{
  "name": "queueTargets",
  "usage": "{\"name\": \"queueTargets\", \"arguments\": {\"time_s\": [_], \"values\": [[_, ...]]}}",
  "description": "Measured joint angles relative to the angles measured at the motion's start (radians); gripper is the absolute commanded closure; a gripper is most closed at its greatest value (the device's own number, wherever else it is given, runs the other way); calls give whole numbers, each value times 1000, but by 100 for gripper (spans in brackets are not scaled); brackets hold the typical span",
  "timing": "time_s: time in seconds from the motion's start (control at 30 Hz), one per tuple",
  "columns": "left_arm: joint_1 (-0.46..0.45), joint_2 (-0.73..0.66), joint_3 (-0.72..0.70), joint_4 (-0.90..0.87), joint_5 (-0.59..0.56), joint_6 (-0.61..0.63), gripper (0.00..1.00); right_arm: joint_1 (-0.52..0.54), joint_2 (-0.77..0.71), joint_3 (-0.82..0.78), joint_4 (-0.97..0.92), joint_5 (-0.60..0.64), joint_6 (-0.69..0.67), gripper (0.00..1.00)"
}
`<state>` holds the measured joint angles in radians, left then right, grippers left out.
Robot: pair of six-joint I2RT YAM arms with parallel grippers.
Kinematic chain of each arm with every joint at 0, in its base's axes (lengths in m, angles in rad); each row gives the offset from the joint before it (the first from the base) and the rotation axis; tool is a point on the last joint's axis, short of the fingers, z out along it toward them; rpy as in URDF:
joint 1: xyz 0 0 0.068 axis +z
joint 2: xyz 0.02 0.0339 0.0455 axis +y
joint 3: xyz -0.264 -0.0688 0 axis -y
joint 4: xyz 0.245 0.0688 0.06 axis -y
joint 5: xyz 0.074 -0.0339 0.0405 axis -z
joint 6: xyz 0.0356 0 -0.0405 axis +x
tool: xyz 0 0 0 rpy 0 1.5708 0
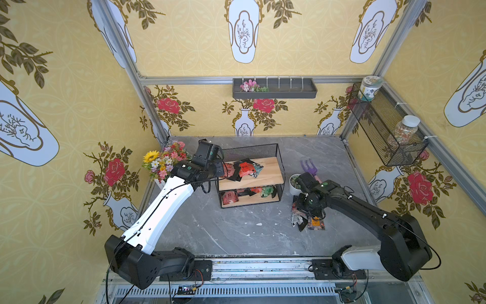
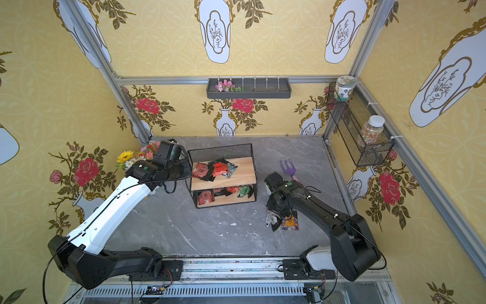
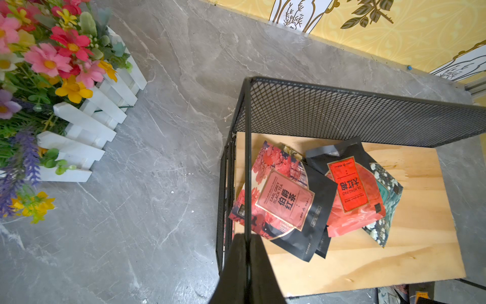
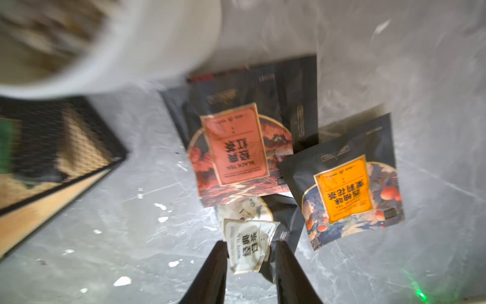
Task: Remove the tea bags from the shelf
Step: Place the tea bag at the center of the board, then pick up the tea bag from the shelf.
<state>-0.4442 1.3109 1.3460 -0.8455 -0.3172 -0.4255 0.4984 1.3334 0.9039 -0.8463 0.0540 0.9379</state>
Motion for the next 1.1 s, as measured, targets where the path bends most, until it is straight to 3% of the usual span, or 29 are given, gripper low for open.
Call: {"name": "queueTargets", "arguments": {"time_s": [0.23, 0.47, 0.83, 1.1], "values": [[0, 0, 0, 0, 0, 0, 100, 200, -18, 294, -167, 229, -5, 55], [0, 0, 0, 0, 0, 0, 100, 380, 154, 647, -261, 406, -88, 42], [0, 1, 0, 1, 0, 1, 100, 381, 544, 1074, -221, 283, -284, 31], [0, 2, 0, 2, 0, 1, 100, 354, 709, 1246, -214, 212, -368, 29]]}}
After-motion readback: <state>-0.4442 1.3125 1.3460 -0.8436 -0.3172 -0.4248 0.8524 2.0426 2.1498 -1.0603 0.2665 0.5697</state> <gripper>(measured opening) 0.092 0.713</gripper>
